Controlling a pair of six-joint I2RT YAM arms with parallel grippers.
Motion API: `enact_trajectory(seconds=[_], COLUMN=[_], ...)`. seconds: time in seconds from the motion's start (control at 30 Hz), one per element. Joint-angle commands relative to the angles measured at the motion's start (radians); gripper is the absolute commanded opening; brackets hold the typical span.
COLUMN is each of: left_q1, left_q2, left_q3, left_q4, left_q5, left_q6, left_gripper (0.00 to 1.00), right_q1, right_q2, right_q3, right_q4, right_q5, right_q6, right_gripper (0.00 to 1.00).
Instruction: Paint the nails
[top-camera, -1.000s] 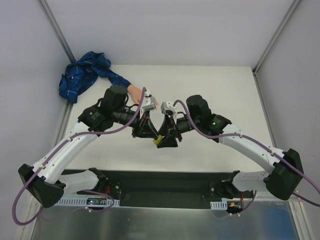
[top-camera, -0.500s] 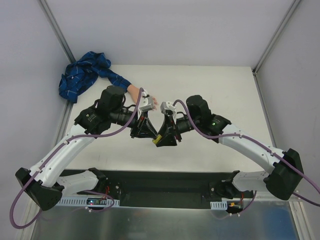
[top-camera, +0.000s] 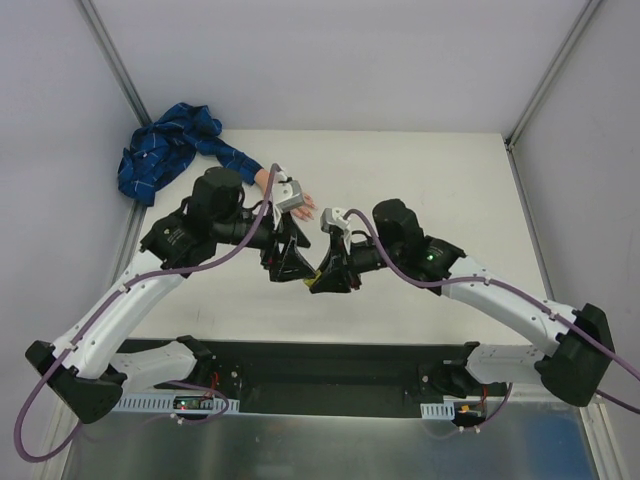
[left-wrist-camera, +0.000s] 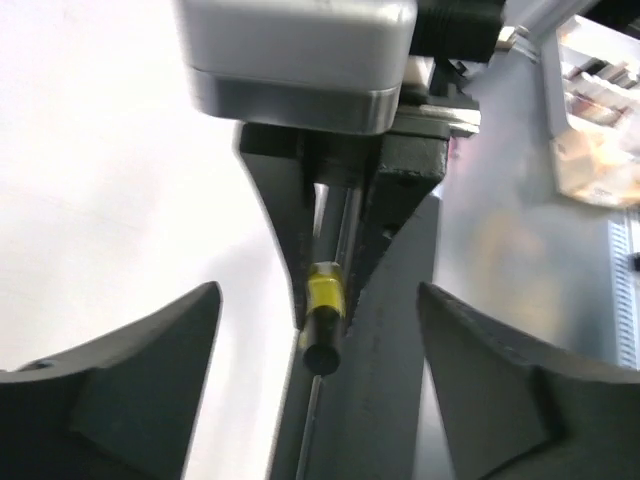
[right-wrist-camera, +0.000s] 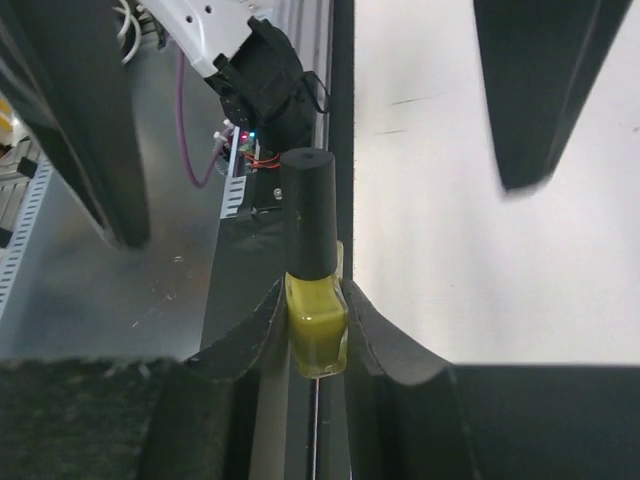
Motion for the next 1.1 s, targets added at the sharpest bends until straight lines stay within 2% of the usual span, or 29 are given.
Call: enact_trajectory(seconds=[0.0,0.13,0.2,0.23,0.27,0.4,0.53,0.97,1.07], left_q1=[-0.006,-0.006,-0.006,-0.007,-0.007,-0.007,-0.009,-0.059,-0.063], left_q2=[-0.096,-0.232,-0.254,-0.258,-0.257,-0.229,-0.206,-0.139,-0.133], left_q3=[0.005,-0.152,-0.240,-0.260,-0.291,-0.354,-0.394,-0.383,-0.380], left_q4=[0.173,0.469,0.637,0.673,0.707,0.919,1.046,1.077,1.077], left_q5=[-0.116,-0.189,-0.188,-0.194,-0.206,-0.139,-0.091,-0.093,-0.096], left_q6=[-0.192,-0.410,-0.476,-0.527,-0.548,-0.621,-0.694,-0.700,-0.700], left_gripper=[0.87,0.87,0.83,0.77,0.76,0.76,0.76,0.57,0.50], right_q1=[0.005,-0.004,-0.016,-0.022,-0.036,-0.073,-0.084,-0.084,-0.084], right_q2=[-0.112,-0.189,-0.230,-0.239,-0.256,-0.285,-0.282,-0.284,-0.285], right_q3=[-0.036,-0.070,-0.068,-0.061,-0.056,-0.047,-0.027,-0.027,-0.024], right_q4=[0.039,0.039,0.039,0.036,0.039,0.039,0.075,0.141,0.138], right_q5=[0.126,0.167,0.166,0.167,0.152,0.147,0.121,0.101,0.113], right_q6=[0.061,0.117,0.137,0.147,0.154,0.211,0.252,0.276,0.276], right_gripper=[0.00,0.00,0.00,0.00,0.00,0.00,0.00,0.00,0.00])
